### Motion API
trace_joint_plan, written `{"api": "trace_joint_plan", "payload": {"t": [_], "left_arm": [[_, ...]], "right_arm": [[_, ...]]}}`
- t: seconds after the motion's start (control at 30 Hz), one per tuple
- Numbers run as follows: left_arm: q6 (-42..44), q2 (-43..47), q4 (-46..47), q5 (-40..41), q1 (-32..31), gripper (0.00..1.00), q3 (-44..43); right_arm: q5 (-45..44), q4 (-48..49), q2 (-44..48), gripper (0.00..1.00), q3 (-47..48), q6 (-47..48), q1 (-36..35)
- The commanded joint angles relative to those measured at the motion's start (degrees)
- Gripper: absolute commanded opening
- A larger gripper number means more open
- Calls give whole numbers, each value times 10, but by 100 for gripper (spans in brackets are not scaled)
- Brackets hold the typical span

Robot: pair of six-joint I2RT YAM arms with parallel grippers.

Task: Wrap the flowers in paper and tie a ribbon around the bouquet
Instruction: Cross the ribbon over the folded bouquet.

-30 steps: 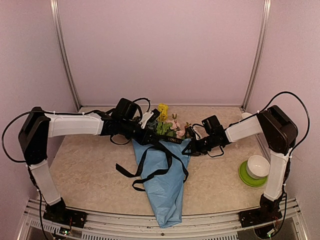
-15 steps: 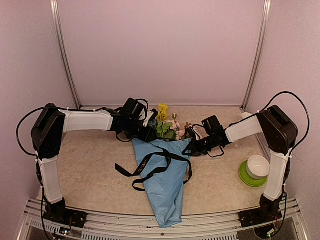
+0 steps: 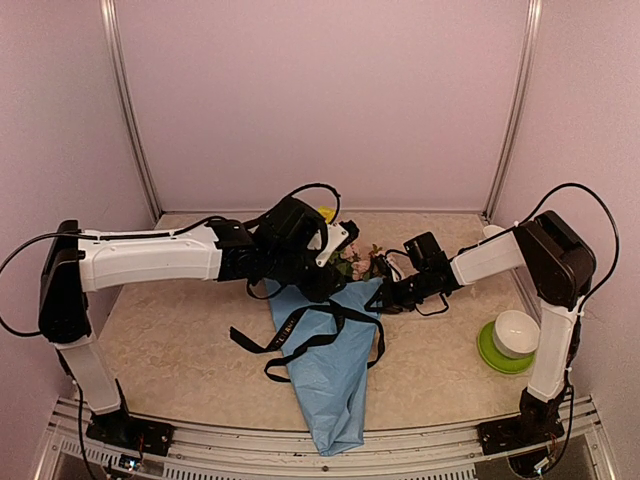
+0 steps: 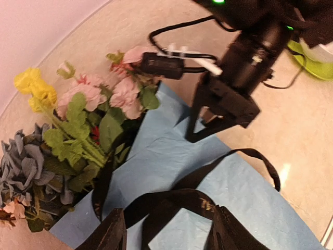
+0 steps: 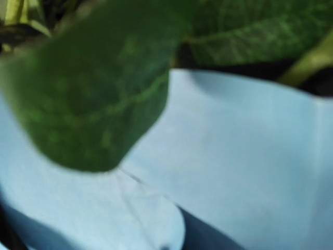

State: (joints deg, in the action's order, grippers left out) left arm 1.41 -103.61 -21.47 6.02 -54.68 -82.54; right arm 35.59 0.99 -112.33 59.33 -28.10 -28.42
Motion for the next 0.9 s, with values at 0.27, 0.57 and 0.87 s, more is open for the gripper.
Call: {"api": "trace_joint_plan", "payload": {"t": [0.27, 0.57, 0.87], "left_arm": [[55, -112, -72, 21, -32, 78, -45], [57, -142, -9, 25, -21, 80, -31], [56, -158, 10, 53, -4, 75, -33]], "right_arm": [[-2, 1, -7, 0, -11, 5, 3], [3, 0, -7, 0, -10, 7, 3], [4, 0, -4, 0, -14, 8, 3]]}}
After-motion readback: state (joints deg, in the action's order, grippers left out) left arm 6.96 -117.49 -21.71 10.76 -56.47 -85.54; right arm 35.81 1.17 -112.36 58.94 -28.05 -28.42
